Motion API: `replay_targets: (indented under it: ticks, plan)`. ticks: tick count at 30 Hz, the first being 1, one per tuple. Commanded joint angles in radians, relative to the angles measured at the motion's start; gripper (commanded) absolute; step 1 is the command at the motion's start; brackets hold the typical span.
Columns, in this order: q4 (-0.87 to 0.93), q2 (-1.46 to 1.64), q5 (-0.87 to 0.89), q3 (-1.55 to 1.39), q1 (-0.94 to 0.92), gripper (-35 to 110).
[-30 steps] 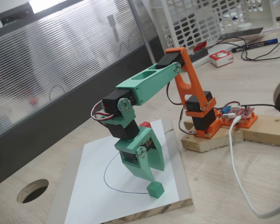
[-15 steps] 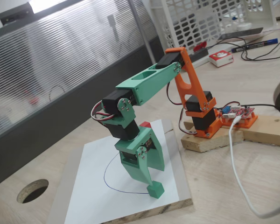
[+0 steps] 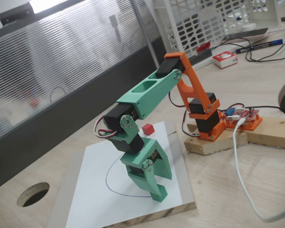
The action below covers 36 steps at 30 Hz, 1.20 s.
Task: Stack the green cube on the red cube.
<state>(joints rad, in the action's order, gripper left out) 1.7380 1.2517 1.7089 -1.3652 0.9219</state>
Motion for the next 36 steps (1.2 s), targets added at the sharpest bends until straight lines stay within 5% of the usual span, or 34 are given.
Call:
replay_targets:
  ticks: [1,36]
  plan:
    - [0.014,0.012,0.014,0.012,0.014,36]
    - [-0.038,0.012,0.014,0.011,0.015,36]
